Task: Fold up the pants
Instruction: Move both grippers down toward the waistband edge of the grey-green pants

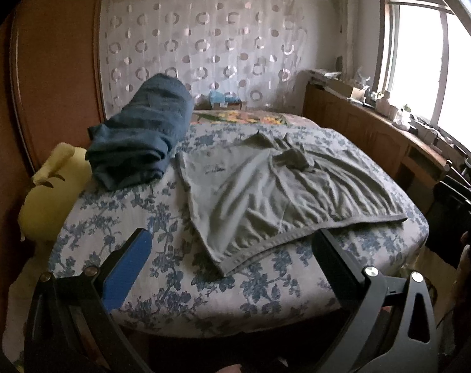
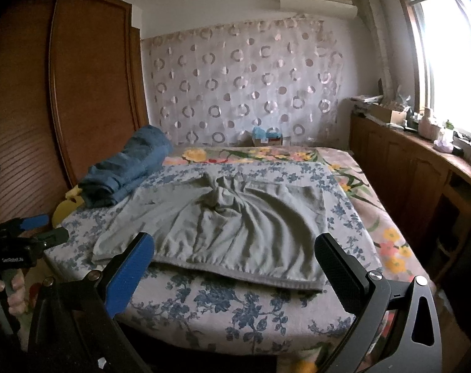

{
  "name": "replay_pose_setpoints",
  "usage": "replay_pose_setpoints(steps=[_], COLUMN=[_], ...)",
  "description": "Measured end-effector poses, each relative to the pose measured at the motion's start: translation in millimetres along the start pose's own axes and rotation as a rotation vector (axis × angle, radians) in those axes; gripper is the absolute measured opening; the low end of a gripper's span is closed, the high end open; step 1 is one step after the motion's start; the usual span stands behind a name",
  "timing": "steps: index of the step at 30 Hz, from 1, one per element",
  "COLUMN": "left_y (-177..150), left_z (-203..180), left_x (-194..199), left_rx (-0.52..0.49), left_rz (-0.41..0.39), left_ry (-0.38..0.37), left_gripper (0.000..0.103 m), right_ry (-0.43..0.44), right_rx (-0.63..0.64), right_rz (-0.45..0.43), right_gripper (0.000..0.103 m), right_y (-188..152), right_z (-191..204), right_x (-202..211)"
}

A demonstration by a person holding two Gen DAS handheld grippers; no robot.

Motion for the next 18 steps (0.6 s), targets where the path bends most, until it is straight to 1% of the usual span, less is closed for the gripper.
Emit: replay_pose_setpoints(steps=[8,11,15,17,18], left_y=[-18.7,-24.1,-29.7,-35.4,-39.4], left_z=[12.1,16.3,19.1,17.0,15.7], left_x=[-23.3,-31.7,-39.8,-45.8,-49.4], left_rx=[0.017,0.0,0.0,0.003,0.005], left_rz=[0.056,0.085,0.108,0.129,0.144], left_ry=[-0.03,-0.043,-0.074,-0.101,-0.111], left_gripper=[0.103,0.099,0.089,0.079,0.07], right_ry=[0.002,-0.003,-0.006,-0.006,-0.009], right_rx=[0.003,0.018,0.008,-0.006,-0.009], right_rz=[0.054,0.065,0.079,0.088,0.092], right_gripper=[0.102,0.101,0.1,0.099,0.099], right_y=[-2.5,0.4,0.9,0.3,0.0], right_z=[-5.3,-7.8,-15.2,-18.8,-20.5], right_x=[-8.5,-10.9,-12.4,-11.6,-11.1])
Point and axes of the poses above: each gripper's, at about its wrist camera, not at the fingertips, and x roughly against the way its jaws point, z to its left, y to its top, the point moved 10 cm from there along -x, roughly the way its jaws point, and after that the axes turned 15 degrees about -x, right-handed, at the moved point
